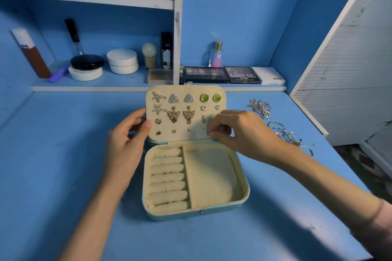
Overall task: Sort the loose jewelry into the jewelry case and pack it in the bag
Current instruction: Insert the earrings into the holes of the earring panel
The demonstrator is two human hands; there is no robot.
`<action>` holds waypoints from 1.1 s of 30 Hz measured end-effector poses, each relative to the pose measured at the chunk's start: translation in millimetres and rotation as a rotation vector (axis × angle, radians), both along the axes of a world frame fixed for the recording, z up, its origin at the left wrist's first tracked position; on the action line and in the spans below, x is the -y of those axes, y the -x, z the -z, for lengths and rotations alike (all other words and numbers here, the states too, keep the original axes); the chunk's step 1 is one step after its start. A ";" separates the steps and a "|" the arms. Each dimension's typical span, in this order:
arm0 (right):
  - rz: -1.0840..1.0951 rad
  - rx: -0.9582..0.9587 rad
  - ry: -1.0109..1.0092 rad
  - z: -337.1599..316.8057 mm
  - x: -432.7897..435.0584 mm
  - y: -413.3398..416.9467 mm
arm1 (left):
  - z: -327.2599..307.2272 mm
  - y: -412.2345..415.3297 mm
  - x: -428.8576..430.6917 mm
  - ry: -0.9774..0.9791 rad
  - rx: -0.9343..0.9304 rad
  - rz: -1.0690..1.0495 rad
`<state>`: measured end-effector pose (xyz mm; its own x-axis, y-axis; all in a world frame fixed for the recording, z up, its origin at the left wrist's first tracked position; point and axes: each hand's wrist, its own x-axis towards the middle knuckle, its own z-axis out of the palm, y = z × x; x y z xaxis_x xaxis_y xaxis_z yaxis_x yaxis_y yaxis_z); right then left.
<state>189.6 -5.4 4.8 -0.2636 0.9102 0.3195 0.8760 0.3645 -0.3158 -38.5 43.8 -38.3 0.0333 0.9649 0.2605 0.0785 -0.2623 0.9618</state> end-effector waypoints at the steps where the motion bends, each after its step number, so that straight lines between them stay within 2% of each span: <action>1: 0.000 0.002 -0.001 0.2 -0.8 2.0 | 0.2 0.1 0.0 0.002 0.004 -0.001; 9: -0.024 0.024 -0.003 -2.0 -1.4 8.2 | 0.0 -0.3 -0.3 0.011 0.019 0.005; 20: 0.104 0.068 -0.055 0.8 -8.6 15.3 | -0.1 -0.2 0.4 0.015 -0.002 -0.003; 28: 0.118 -0.072 -0.031 -1.5 -4.3 -6.9 | 2.3 -0.9 -1.1 0.047 0.014 -0.018; 33: 0.148 0.021 0.128 -6.2 2.3 -37.5 | 0.3 -1.7 0.5 0.033 0.008 -0.007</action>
<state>227.1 -7.7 11.0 -0.1293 0.9724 0.1943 0.9241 0.1893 -0.3321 -36.7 43.3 -38.6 0.0243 0.9731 0.2291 0.0727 -0.2303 0.9704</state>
